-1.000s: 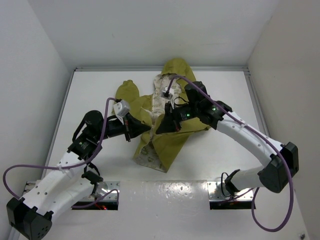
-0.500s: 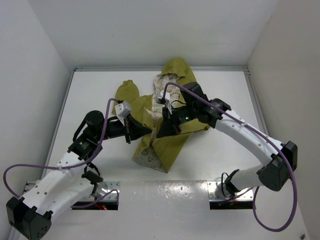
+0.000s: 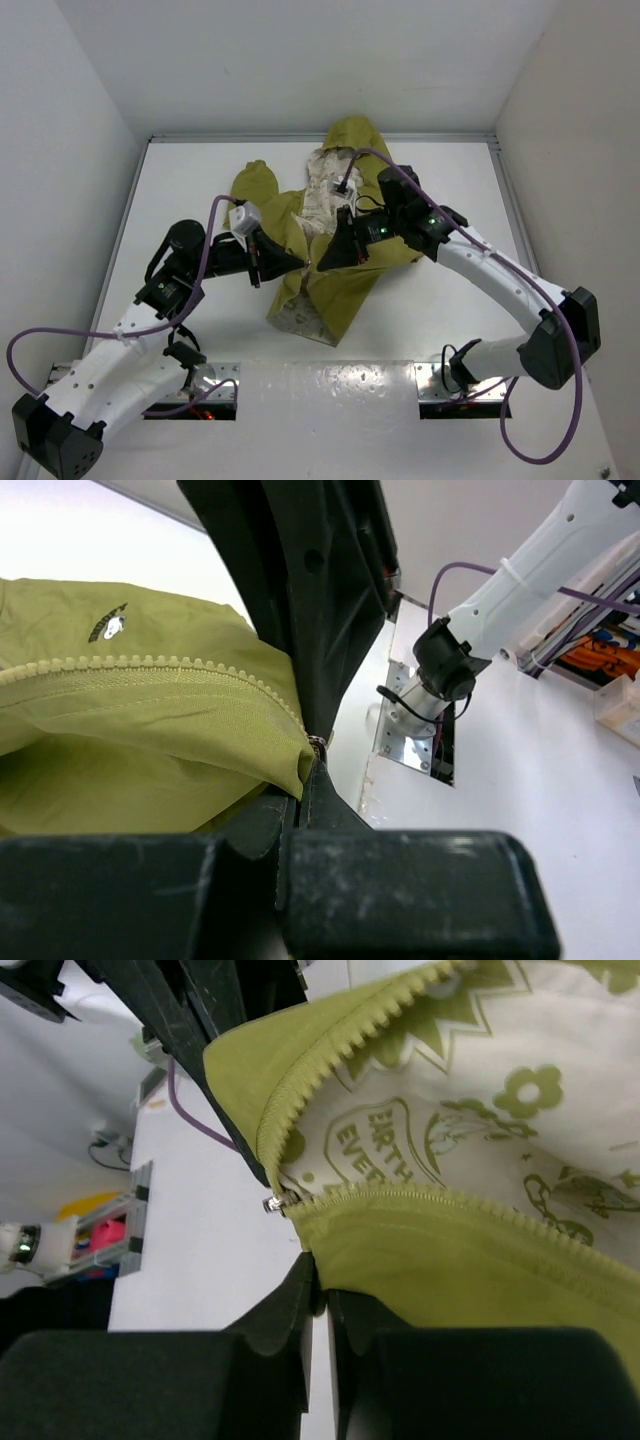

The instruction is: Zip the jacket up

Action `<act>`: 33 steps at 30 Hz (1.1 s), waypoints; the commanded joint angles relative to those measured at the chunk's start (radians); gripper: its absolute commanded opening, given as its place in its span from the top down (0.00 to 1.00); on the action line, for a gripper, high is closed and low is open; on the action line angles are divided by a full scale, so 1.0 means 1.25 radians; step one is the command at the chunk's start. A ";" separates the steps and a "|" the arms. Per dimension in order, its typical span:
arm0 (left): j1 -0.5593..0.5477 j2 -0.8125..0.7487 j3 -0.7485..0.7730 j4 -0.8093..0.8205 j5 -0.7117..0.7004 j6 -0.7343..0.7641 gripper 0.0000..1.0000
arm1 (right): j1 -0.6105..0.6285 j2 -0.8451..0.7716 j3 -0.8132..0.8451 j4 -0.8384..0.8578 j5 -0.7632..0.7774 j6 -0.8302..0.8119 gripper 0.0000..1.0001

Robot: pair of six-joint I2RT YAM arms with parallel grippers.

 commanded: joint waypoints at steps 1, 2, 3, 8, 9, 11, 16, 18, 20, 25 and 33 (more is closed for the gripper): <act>0.004 -0.006 0.033 0.073 0.019 -0.025 1.00 | -0.027 -0.038 -0.057 0.232 -0.082 0.200 0.90; 0.004 -0.006 0.033 0.085 0.009 -0.036 1.00 | -0.029 -0.043 -0.096 0.320 -0.117 0.269 0.86; 0.004 -0.006 0.026 0.093 0.009 -0.044 1.00 | -0.031 -0.044 -0.108 0.417 -0.124 0.301 0.84; 0.021 0.002 0.019 0.125 0.009 -0.091 1.00 | -0.031 -0.035 -0.171 0.648 -0.162 0.513 0.74; 0.021 0.009 0.019 0.136 0.009 -0.091 1.00 | -0.028 -0.036 -0.170 0.648 -0.167 0.516 0.73; 0.021 0.009 0.019 0.143 0.009 -0.102 1.00 | -0.027 -0.037 -0.171 0.652 -0.167 0.517 0.69; 0.021 0.016 0.019 0.160 0.017 -0.118 1.00 | -0.022 -0.038 -0.179 0.686 -0.155 0.532 0.71; 0.021 0.024 0.011 0.160 0.017 -0.118 1.00 | -0.024 -0.041 -0.183 0.686 -0.148 0.526 0.80; 0.021 0.024 0.011 0.160 0.017 -0.125 1.00 | -0.022 -0.043 -0.183 0.685 -0.146 0.505 0.89; 0.021 0.024 0.011 0.179 0.017 -0.152 1.00 | -0.022 -0.054 -0.182 0.635 -0.135 0.449 0.99; 0.029 0.031 0.027 0.195 0.017 -0.192 1.00 | 0.011 -0.077 -0.081 0.219 -0.059 0.067 1.00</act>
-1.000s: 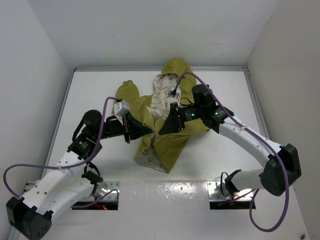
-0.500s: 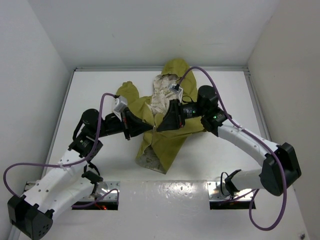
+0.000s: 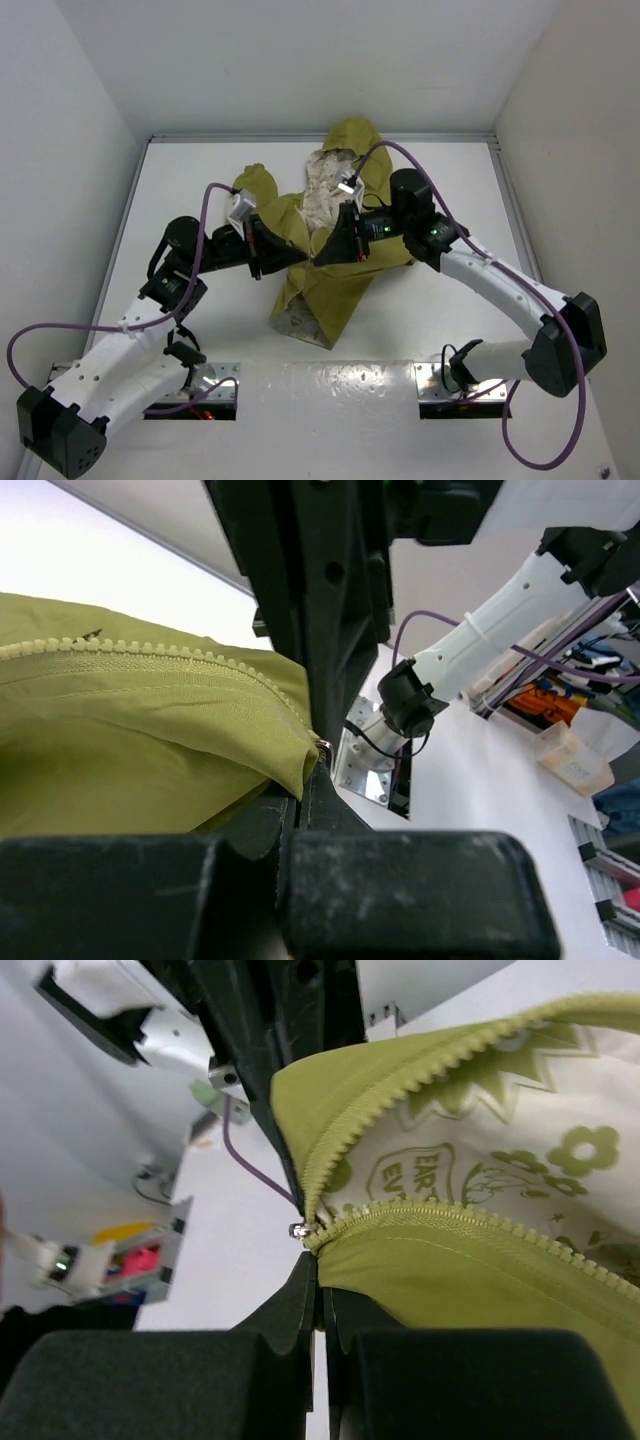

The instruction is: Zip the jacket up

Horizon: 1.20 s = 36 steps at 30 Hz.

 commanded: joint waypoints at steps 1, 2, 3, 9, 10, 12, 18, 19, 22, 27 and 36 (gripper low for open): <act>0.011 -0.003 0.027 0.084 0.000 -0.043 1.00 | 0.033 -0.033 0.057 -0.211 0.033 -0.217 1.00; 0.011 -0.003 0.035 0.084 0.000 -0.043 1.00 | 0.040 -0.039 0.057 -0.215 0.038 -0.224 1.00; 0.011 0.004 0.035 0.084 -0.007 -0.053 1.00 | 0.043 -0.040 0.059 -0.213 0.038 -0.236 1.00; 0.011 0.004 0.016 0.129 -0.045 -0.100 1.00 | 0.071 -0.049 0.071 -0.240 0.035 -0.273 1.00; 0.011 0.004 0.016 0.129 -0.045 -0.107 1.00 | 0.078 -0.048 0.076 -0.253 0.032 -0.298 1.00; 0.011 0.004 0.009 0.156 -0.055 -0.121 1.00 | 0.090 -0.045 0.087 -0.313 0.034 -0.321 1.00; 0.029 -0.003 0.009 0.175 -0.062 -0.160 1.00 | 0.121 -0.043 0.111 -0.444 0.040 -0.434 1.00; 0.037 -0.003 0.009 0.175 -0.062 -0.170 1.00 | 0.122 -0.043 0.113 -0.452 0.042 -0.441 1.00; 0.037 -0.003 0.009 0.175 -0.086 -0.177 1.00 | 0.133 -0.042 0.121 -0.483 0.049 -0.489 1.00; 0.044 -0.018 0.020 0.078 -0.135 -0.085 1.00 | 0.130 -0.039 0.129 -0.494 0.048 -0.486 1.00; 0.044 -0.050 0.129 -0.182 -0.337 0.193 0.98 | 0.122 -0.032 0.084 -0.438 0.022 -0.319 1.00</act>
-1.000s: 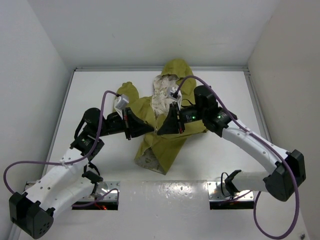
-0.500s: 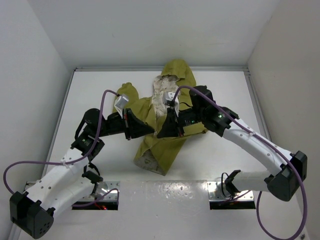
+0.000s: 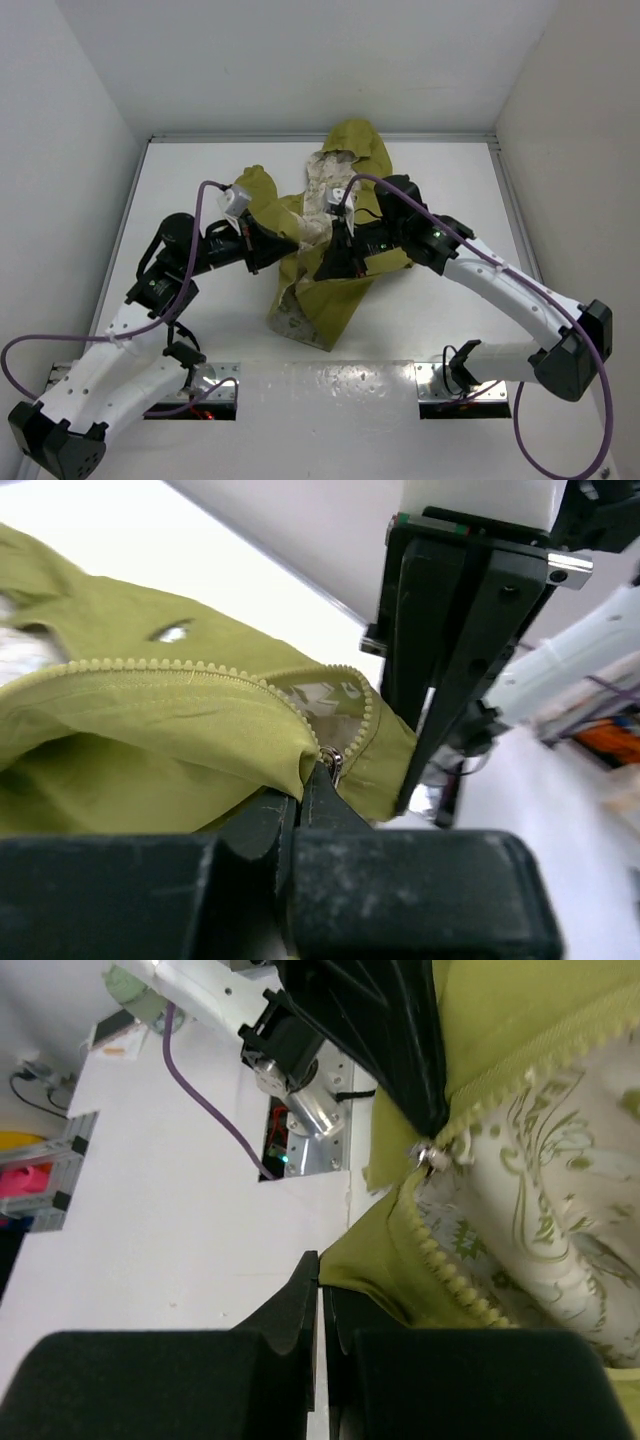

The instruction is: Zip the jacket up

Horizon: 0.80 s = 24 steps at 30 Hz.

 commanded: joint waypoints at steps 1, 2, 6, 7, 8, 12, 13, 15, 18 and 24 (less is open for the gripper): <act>0.034 -0.020 0.083 -0.046 -0.210 0.164 0.96 | 0.020 0.005 -0.033 -0.021 -0.110 0.115 1.00; 0.034 -0.027 0.090 -0.059 -0.210 0.175 0.92 | 0.014 0.005 -0.044 0.003 -0.114 0.126 1.00; 0.034 -0.034 0.090 -0.066 -0.123 0.167 1.00 | 0.007 0.017 -0.050 0.070 -0.117 0.194 1.00; 0.034 -0.034 0.090 -0.066 -0.105 0.142 1.00 | 0.003 0.024 -0.053 0.078 -0.114 0.219 1.00; 0.034 -0.034 0.078 -0.043 -0.063 0.130 1.00 | -0.001 0.025 -0.055 0.106 -0.103 0.238 1.00; 0.041 -0.043 0.040 0.012 -0.002 0.063 1.00 | -0.047 0.030 -0.082 0.203 -0.085 0.361 0.57; 0.050 -0.043 0.033 0.026 0.013 0.032 1.00 | -0.057 0.030 -0.097 0.280 -0.090 0.506 0.50; 0.050 -0.043 0.008 0.071 0.050 -0.006 1.00 | -0.087 0.029 -0.171 0.469 -0.089 0.623 0.46; 0.050 -0.043 -0.021 0.125 0.085 -0.077 1.00 | -0.098 0.039 -0.216 0.673 -0.078 0.863 0.39; 0.050 -0.036 -0.052 0.174 0.103 -0.158 1.00 | -0.095 0.046 -0.211 0.705 -0.063 0.871 0.36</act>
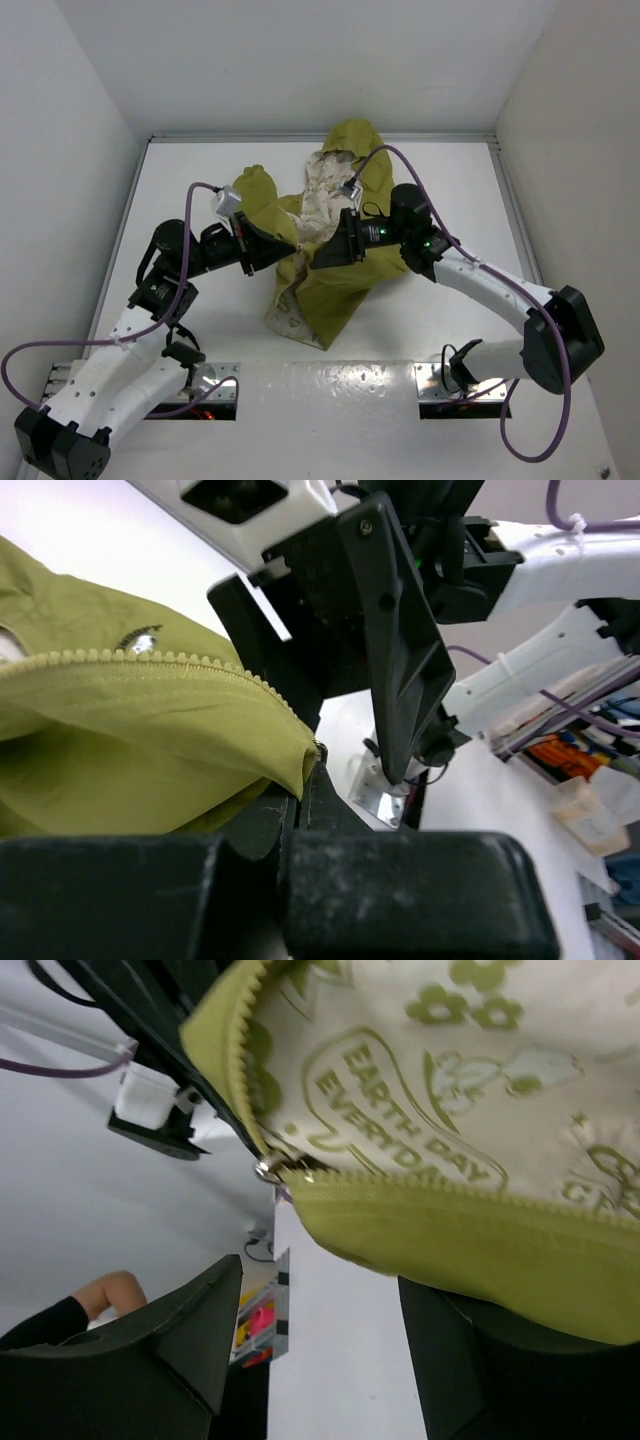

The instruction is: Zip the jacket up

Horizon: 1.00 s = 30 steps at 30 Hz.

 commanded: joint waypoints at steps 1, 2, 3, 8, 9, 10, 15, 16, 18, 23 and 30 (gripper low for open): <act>0.008 0.000 -0.011 0.109 0.036 -0.071 1.00 | 0.002 0.008 0.020 0.144 0.003 0.100 0.38; 0.008 0.000 -0.020 0.110 0.036 -0.080 1.00 | 0.006 0.015 0.022 0.158 0.002 0.103 0.39; 0.008 0.000 -0.020 0.119 0.036 -0.091 1.00 | 0.008 0.017 0.027 0.166 0.002 0.106 0.42; 0.008 0.008 -0.045 0.156 0.036 -0.118 1.00 | 0.018 0.028 0.040 0.200 -0.011 0.111 0.46; 0.008 0.008 -0.045 0.170 0.036 -0.130 1.00 | 0.018 0.030 0.038 0.203 -0.013 0.111 0.51; 0.008 0.008 -0.053 0.181 0.036 -0.139 1.00 | 0.017 0.031 0.038 0.210 -0.011 0.112 0.53; 0.016 0.015 -0.069 0.200 0.036 -0.155 1.00 | 0.020 0.028 0.039 0.230 -0.019 0.106 0.71; 0.017 0.015 -0.069 0.200 0.036 -0.162 1.00 | 0.017 0.026 0.038 0.231 -0.020 0.106 0.78; 0.017 0.015 -0.069 0.208 0.028 -0.162 1.00 | 0.022 0.022 0.034 0.236 -0.022 0.097 0.88; 0.017 0.015 -0.076 0.187 0.009 -0.149 1.00 | 0.022 0.014 0.028 0.231 -0.022 0.084 1.00; 0.017 -0.021 -0.005 -0.025 -0.142 0.054 0.68 | 0.065 -0.057 0.070 -0.193 -0.036 -0.341 1.00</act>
